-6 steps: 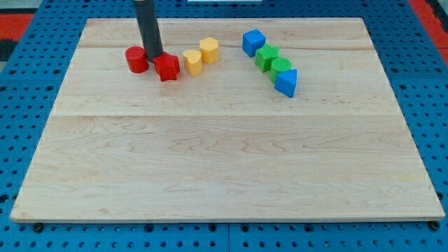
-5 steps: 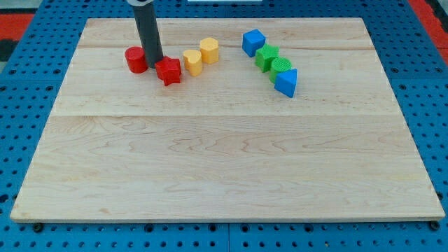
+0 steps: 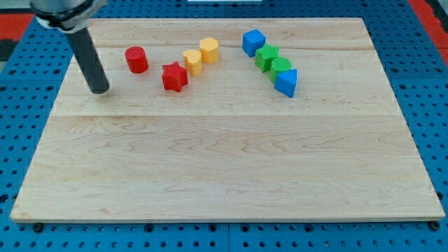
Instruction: Move the red circle towards the green star
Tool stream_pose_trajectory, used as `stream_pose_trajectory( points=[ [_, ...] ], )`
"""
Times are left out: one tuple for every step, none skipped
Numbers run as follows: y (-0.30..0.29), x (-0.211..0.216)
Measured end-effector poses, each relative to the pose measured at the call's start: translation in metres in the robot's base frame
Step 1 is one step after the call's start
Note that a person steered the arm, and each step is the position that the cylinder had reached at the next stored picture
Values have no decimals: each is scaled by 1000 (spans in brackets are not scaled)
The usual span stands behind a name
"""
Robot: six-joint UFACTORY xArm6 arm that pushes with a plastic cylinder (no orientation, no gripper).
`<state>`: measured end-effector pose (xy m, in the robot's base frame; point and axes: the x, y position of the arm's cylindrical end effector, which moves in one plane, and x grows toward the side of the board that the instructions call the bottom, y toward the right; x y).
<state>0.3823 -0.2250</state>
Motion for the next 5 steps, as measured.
stream_pose_trajectory(
  points=[
    [-6, -43],
    [-10, -85],
    [28, -114],
    [52, -111],
    [67, -103]
  ],
)
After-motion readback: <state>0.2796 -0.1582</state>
